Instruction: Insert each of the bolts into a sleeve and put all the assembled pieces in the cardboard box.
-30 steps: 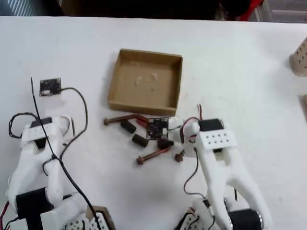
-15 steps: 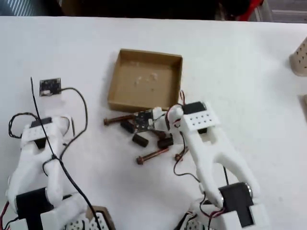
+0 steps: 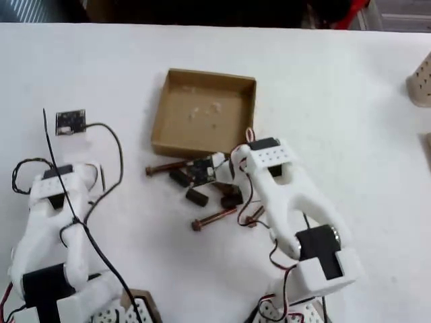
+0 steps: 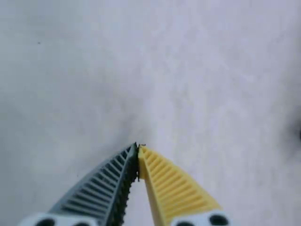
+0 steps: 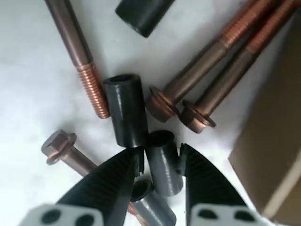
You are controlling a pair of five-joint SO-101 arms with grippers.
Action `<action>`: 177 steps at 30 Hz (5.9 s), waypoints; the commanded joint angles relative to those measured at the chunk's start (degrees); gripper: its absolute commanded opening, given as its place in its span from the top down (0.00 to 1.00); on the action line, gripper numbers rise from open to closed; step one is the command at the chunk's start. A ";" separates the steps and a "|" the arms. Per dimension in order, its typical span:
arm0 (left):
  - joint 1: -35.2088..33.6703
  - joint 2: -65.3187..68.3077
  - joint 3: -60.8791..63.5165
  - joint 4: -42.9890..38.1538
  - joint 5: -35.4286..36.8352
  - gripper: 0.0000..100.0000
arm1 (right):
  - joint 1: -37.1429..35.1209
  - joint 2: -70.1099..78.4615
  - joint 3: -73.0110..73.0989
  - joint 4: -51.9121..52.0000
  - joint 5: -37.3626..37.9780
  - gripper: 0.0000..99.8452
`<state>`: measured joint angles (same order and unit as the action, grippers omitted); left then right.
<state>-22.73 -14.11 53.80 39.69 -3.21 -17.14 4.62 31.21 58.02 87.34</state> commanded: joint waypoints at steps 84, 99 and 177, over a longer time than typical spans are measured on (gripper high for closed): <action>57.98 -8.84 3.60 3.25 -17.14 0.88 | 34.33 -44.79 41.23 -3.65 -52.75 0.98; 54.64 14.81 -17.32 16.70 -13.54 0.89 | 34.59 -45.14 41.49 -3.74 -52.75 0.98; -8.75 8.40 -29.10 26.90 19.96 0.80 | 35.65 -44.70 41.58 -3.91 -52.84 0.98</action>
<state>-32.92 5.14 22.15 66.33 21.32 18.11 -38.90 72.97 54.86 34.07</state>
